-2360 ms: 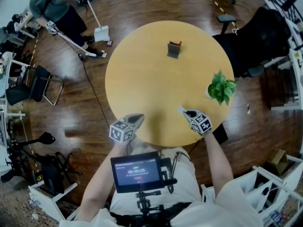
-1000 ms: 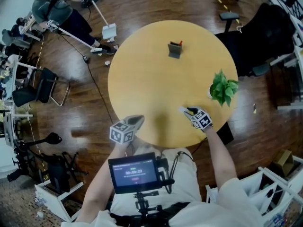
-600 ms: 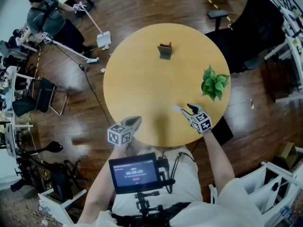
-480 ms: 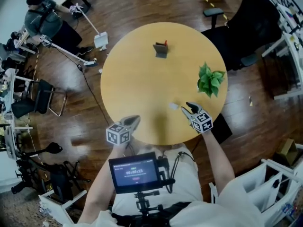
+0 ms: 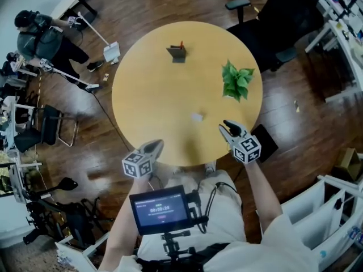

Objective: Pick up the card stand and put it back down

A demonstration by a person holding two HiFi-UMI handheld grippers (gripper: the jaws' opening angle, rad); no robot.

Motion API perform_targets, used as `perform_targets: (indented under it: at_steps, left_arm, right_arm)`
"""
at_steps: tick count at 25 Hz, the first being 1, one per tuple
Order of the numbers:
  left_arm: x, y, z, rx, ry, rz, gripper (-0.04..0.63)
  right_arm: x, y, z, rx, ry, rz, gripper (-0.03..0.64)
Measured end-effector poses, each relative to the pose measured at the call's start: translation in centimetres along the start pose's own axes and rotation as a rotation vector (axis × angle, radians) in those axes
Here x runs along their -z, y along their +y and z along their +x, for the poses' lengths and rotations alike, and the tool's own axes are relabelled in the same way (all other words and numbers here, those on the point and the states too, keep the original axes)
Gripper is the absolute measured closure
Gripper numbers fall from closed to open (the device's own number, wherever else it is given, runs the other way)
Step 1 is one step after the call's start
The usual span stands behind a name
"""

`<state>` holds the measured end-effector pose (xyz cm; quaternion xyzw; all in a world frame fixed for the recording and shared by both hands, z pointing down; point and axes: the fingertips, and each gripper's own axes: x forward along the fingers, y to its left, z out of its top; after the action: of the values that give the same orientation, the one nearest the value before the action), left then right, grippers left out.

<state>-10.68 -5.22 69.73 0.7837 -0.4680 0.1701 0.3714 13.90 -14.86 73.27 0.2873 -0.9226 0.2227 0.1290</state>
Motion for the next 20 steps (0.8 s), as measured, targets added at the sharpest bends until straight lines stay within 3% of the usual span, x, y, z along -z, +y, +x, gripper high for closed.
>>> perform_targets:
  at_steps: [6,14,20]
  left_arm:
    - [0.5,-0.6,0.6,0.031,-0.041,0.018,0.595]
    - [-1.2,-3.2,-0.2,0.182,-0.066,0.082,0.595]
    - [-0.6,-3.1,-3.8,0.263,-0.081,0.116,0.595]
  right_arm:
    - [-0.2,2.5,-2.9,0.050,-0.051,0.047,0.508]
    - [-4.0,6.7,-5.9,0.147,-0.096,0.031,0.512]
    - [-5.3,12.1,-7.6,0.200,-0.120,-0.003,0.512]
